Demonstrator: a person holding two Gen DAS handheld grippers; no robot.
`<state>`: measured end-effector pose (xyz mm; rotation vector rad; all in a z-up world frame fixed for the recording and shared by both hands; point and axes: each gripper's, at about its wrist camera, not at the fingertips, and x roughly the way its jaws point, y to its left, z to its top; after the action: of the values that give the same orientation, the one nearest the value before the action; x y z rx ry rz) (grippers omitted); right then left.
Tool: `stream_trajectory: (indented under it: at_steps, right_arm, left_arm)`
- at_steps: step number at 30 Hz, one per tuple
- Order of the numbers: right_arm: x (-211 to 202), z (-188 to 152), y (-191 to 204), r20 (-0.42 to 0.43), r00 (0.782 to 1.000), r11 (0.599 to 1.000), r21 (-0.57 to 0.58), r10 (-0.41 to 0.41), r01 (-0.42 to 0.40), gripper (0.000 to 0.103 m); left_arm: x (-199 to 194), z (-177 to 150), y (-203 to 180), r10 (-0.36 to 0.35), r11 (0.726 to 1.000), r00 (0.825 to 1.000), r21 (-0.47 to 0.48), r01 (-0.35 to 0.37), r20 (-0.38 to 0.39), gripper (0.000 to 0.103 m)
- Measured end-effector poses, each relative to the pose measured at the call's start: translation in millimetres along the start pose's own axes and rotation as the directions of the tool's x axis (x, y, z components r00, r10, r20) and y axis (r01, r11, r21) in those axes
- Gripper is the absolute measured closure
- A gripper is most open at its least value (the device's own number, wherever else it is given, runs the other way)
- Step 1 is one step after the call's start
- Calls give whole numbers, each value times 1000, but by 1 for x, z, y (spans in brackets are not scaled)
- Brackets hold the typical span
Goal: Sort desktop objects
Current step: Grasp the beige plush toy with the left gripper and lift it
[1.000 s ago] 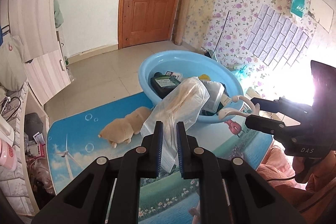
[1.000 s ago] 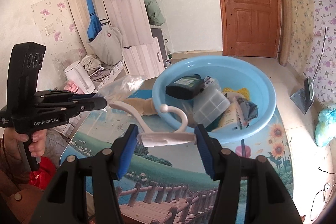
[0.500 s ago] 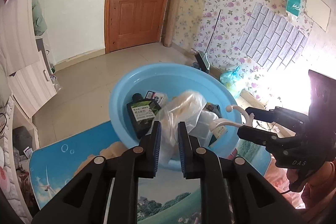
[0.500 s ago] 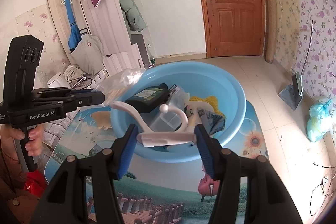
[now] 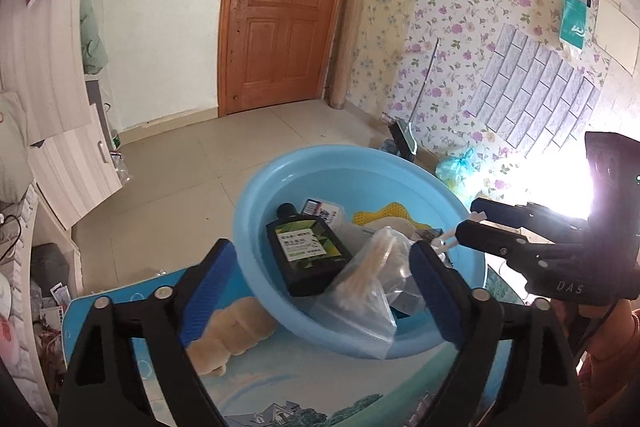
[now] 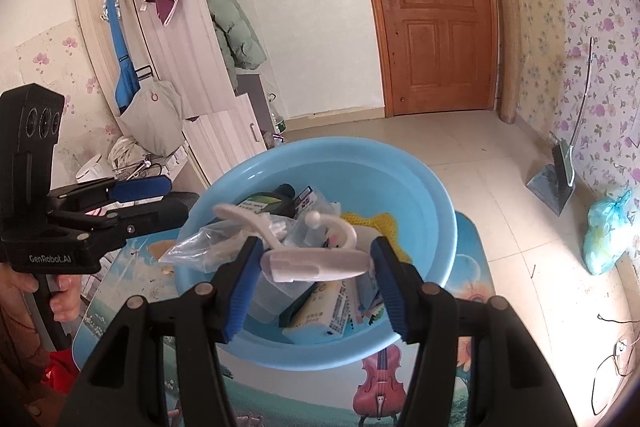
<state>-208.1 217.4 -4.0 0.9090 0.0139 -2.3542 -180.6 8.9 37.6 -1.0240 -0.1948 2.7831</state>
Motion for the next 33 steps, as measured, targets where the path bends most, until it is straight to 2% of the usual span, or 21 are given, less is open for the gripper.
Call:
stream_trajectory:
  at_steps: [4,6,7,14,19,26,27,29,30,33]
  right_arm:
    - [0,9,0,37,999,999,32,9,-11,45]
    - [-1,11,0,52,999,999,41,-8,6,33]
    - [-1,12,1,54,998,999,44,-22,20,32]
    - [1,4,-10,28,999,995,95,-31,28,31]
    - [1,-1,-6,9,1000,996,92,-12,12,31]
    - [1,-1,2,-7,1000,997,73,-19,19,31]
    - [2,-1,3,-13,1000,997,75,-19,20,31]
    - [2,-2,5,-21,1000,997,71,-20,21,31]
    - [2,-2,6,-21,1000,998,66,-21,22,31]
    - [-3,-3,11,-16,1000,999,49,-20,21,31]
  left_arm:
    - [-8,-9,30,59,997,998,-46,-59,-7,5]
    - [-10,-16,45,105,993,994,-53,-107,-23,5]
    - [-12,-20,51,122,991,992,-56,-124,-27,5]
    - [-8,-53,87,208,976,972,-46,-213,-107,4]
    - [13,-71,100,196,975,967,-70,-209,-160,3]
    - [43,-83,101,129,986,970,-81,-149,-206,4]
    - [46,-84,99,121,986,969,-84,-142,-215,6]
    - [51,-86,97,97,990,969,-80,-118,-229,43]
    - [51,-88,96,84,990,970,-88,-106,-229,50]
    - [45,-90,95,58,992,973,-93,-81,-224,53]
